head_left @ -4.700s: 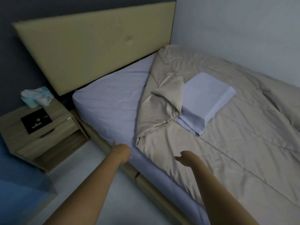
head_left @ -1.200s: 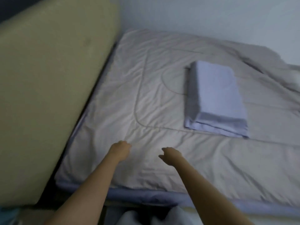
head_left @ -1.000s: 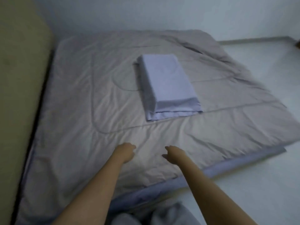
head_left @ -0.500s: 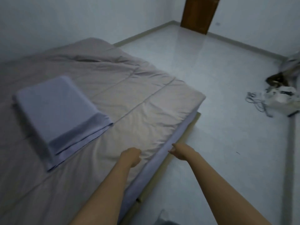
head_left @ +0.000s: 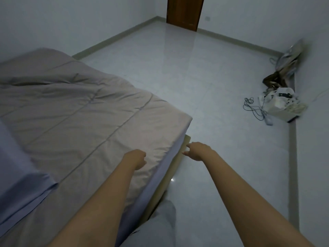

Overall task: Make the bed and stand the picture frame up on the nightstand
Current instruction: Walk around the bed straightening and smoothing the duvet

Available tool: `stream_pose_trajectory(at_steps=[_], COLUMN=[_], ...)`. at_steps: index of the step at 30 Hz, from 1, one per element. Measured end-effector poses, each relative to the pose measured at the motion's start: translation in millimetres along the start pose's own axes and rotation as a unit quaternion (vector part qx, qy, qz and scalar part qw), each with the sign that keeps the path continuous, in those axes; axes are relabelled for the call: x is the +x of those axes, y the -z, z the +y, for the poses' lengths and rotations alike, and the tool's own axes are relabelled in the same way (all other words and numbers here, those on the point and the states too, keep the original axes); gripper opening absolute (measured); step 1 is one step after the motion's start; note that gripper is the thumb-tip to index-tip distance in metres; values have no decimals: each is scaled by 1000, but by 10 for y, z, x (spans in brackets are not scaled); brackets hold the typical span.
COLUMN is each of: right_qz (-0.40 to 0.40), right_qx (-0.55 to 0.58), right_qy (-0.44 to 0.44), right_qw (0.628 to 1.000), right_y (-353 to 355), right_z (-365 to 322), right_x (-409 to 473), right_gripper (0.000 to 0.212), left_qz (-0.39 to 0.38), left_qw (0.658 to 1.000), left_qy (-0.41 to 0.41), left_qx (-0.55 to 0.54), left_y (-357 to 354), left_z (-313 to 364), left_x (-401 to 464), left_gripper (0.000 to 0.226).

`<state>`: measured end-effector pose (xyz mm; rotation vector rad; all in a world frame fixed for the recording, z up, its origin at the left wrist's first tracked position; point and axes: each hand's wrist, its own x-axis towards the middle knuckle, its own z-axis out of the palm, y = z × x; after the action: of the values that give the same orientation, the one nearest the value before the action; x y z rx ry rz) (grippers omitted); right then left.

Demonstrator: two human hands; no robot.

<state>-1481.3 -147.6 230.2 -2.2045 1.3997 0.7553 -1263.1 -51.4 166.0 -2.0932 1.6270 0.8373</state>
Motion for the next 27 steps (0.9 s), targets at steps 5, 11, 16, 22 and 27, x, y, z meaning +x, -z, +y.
stream_pose_trajectory(at_steps=[5, 11, 16, 22, 27], right_qz=[-17, -17, -38, -56, -75], right_qx=[-25, -32, -78, -143, -185], right_qy=[8, 12, 30, 68, 81], right_qw=[999, 999, 996, 986, 976], right_y=[724, 1554, 2183, 3075, 3750], right_z=[451, 1094, 1704, 2558, 2925], right_x=[854, 1911, 2828, 3930, 4838], right_gripper=[63, 62, 63, 63, 64], left_qz=[-13, 4, -8, -10, -8], left_qw=[1000, 999, 1000, 995, 984], left_qy=[-20, -37, -5, 53, 98], left_qx=[18, 20, 11, -80, -146], left_y=[863, 1802, 2283, 2809, 3262], left_z=[452, 1056, 1436, 2086, 2409], left_x=[1033, 2122, 3011, 3957, 4598], left_gripper=[49, 46, 46, 48, 47])
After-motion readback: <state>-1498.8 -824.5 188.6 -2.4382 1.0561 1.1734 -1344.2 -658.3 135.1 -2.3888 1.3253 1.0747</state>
